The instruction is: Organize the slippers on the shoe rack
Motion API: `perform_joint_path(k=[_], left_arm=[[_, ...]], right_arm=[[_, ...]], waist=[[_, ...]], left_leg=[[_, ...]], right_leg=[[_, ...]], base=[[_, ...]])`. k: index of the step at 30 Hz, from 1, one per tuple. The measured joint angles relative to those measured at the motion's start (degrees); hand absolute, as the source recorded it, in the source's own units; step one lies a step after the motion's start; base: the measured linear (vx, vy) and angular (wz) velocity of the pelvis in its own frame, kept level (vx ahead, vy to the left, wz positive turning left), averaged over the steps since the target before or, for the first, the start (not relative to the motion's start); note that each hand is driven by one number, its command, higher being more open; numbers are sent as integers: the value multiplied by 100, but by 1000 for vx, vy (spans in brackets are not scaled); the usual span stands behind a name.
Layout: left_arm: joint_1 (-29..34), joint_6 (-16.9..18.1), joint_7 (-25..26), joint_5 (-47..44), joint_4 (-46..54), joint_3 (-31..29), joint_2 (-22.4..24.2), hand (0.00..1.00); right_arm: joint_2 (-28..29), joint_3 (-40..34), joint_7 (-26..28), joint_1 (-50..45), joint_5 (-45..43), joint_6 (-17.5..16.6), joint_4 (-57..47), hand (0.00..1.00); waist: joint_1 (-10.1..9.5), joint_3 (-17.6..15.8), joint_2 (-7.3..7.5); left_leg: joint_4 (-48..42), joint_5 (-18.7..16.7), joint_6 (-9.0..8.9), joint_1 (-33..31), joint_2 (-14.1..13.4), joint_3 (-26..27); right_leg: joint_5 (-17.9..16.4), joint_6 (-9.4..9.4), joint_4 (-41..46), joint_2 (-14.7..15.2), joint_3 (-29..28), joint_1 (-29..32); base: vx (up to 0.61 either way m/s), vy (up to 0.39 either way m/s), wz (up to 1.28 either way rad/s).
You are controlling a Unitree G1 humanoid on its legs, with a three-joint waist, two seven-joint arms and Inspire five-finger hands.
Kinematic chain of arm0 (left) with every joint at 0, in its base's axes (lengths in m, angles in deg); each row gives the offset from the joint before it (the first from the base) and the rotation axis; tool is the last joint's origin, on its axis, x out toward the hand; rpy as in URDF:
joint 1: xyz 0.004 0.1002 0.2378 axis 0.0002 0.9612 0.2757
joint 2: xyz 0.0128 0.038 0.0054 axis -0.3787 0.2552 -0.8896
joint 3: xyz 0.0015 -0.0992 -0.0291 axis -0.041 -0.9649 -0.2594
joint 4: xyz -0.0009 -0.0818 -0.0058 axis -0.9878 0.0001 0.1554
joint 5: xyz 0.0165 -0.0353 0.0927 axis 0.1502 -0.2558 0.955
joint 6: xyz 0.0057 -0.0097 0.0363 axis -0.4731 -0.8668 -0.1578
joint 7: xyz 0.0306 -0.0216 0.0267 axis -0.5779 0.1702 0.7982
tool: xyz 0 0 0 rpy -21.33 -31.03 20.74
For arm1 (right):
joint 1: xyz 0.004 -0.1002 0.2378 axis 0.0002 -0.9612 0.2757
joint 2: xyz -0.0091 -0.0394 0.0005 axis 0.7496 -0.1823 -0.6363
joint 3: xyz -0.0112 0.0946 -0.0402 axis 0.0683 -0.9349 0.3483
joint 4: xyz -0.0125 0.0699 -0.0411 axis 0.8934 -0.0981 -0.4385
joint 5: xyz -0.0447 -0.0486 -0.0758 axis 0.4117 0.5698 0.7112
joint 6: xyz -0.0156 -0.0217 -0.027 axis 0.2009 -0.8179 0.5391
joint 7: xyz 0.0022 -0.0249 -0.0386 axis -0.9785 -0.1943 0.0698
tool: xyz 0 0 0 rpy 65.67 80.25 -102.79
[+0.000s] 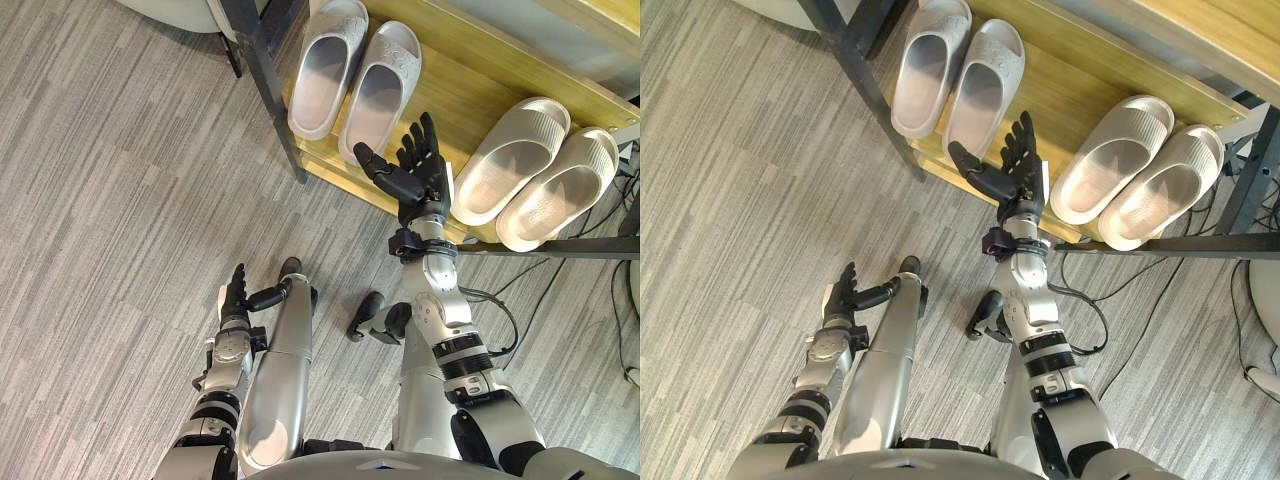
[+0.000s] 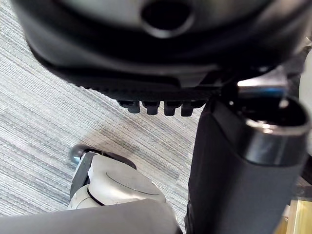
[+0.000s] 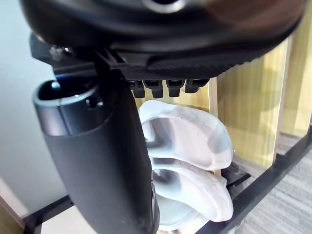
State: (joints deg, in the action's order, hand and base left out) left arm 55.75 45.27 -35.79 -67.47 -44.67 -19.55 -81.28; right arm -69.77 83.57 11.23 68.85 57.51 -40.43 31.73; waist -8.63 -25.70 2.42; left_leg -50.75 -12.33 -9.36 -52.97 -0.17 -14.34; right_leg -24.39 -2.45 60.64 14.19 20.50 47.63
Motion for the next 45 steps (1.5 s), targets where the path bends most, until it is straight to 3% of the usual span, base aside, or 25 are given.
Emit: perform_joint_path(k=[9,23,29,33,40,45], left_arm=[[1,5,-1,2,-20,0,18,100],[3,-37,-2,2,-137,-26,11,100],[58,-72,-31,183,-174,36,-11,100],[319,-106,-127,265,-211,311,16,100],[487,-231,-211,446,-823,993,-159,100],[814,-287,-236,632,-1083,1151,-158,100]], right_arm=[[-30,139,87,225,-483,-51,206,100],[-60,142,82,124,-243,50,343,100],[-65,479,80,-1139,812,357,-426,100],[-97,536,94,-1581,1455,435,-773,100],[-317,657,258,-2322,2459,533,-749,100],[-373,623,450,-2925,3162,562,-157,100]], waist=[[-26,-1,2],[-25,-3,0],[126,0,15],[221,88,40],[400,553,126],[574,1035,50]], left_leg=[[54,20,17,27,43,-39],[11,-6,73,209,11,38],[572,4,255,1180,-348,564],[1249,133,347,1925,-437,861],[2706,493,460,3224,-456,1210],[3562,690,505,4049,-446,1391]], right_leg=[[-1,0,-57,46,71,-73],[24,-26,-89,48,47,-284],[283,179,-853,-160,-122,-1192],[584,272,-1592,-296,-290,-1791],[1105,452,-3086,-488,-426,-2895],[1461,604,-4083,-616,-496,-3680]], base=[[53,49,5],[37,54,-1],[54,74,-21],[83,85,-30],[153,61,-16],[162,51,-15]])
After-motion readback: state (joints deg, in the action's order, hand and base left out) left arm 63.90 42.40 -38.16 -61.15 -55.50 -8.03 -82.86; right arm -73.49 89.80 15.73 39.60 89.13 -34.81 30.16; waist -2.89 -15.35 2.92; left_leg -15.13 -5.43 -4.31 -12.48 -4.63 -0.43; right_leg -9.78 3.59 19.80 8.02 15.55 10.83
